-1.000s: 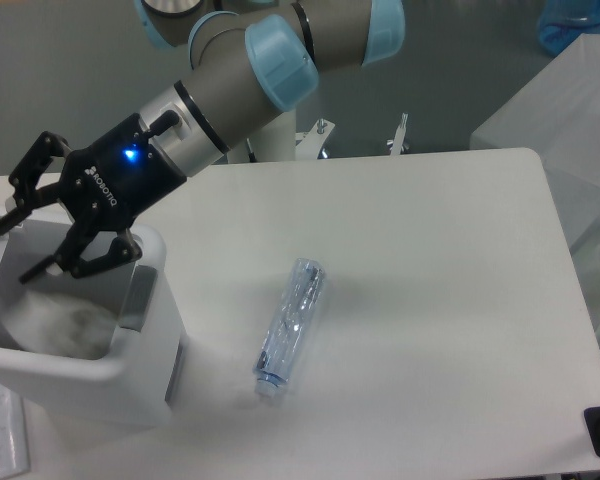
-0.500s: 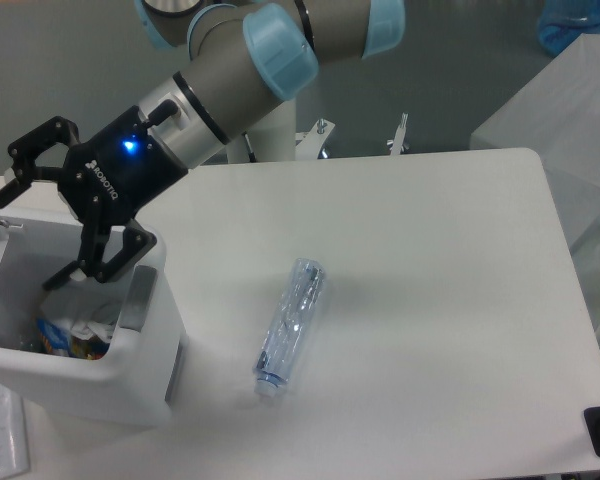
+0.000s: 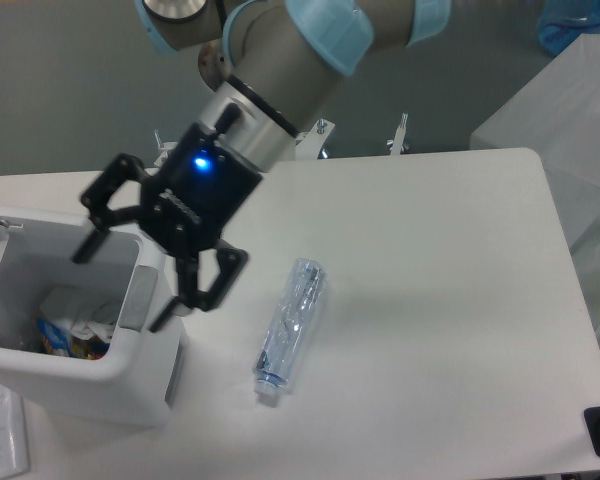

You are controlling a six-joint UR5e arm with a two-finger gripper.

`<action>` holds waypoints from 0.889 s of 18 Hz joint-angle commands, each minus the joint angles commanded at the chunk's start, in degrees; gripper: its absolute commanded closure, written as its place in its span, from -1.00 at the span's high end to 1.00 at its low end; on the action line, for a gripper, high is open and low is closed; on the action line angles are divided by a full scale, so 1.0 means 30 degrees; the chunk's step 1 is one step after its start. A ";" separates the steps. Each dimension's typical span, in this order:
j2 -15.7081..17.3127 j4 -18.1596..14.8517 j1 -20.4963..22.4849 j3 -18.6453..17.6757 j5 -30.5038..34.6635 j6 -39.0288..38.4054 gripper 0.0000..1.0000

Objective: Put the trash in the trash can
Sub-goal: 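Move the open gripper over the clear plastic bottle and lower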

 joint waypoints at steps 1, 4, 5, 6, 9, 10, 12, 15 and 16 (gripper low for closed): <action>-0.0029 0.0000 0.0176 0.0029 0.0409 0.0352 1.00; -0.0497 -0.0030 0.0470 0.0292 0.2195 0.1057 1.00; -0.0730 -0.0030 0.0500 0.0293 0.2607 0.1320 1.00; -0.0907 -0.0030 0.0529 0.0264 0.2785 0.1671 1.00; -0.1668 -0.0059 0.0764 0.0293 0.3486 0.2550 1.00; -0.1844 -0.0088 0.0764 0.0264 0.4041 0.2872 1.00; -0.2196 -0.0205 0.0735 0.0177 0.6263 0.3372 1.00; -0.2607 -0.0555 0.0676 0.0117 0.8028 0.3373 1.00; -0.2666 -0.0731 0.0676 0.0146 0.8089 0.3373 1.00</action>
